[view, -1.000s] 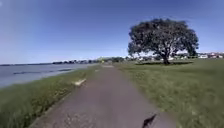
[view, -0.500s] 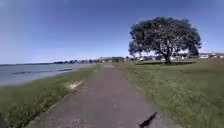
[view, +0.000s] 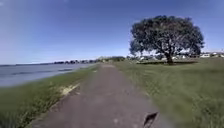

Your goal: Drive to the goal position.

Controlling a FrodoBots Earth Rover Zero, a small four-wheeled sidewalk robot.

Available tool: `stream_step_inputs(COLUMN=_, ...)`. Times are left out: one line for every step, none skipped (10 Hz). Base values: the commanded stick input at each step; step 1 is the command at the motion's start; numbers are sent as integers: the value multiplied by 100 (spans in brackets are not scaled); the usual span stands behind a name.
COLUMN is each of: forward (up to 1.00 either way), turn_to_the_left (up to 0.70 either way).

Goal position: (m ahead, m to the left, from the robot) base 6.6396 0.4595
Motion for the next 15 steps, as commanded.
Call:
stream_step_inputs(forward=70, turn_to_the_left=0)
stream_step_inputs(forward=70, turn_to_the_left=0)
stream_step_inputs(forward=70, turn_to_the_left=0)
stream_step_inputs(forward=70, turn_to_the_left=0)
stream_step_inputs(forward=70, turn_to_the_left=0)
stream_step_inputs(forward=70, turn_to_the_left=0)
stream_step_inputs(forward=70, turn_to_the_left=0)
stream_step_inputs(forward=70, turn_to_the_left=0)
stream_step_inputs(forward=70, turn_to_the_left=0)
stream_step_inputs(forward=70, turn_to_the_left=0)
stream_step_inputs(forward=70, turn_to_the_left=0)
stream_step_inputs(forward=70, turn_to_the_left=0)
stream_step_inputs(forward=70, turn_to_the_left=0)
stream_step_inputs(forward=70, turn_to_the_left=0)
stream_step_inputs(forward=70, turn_to_the_left=0)
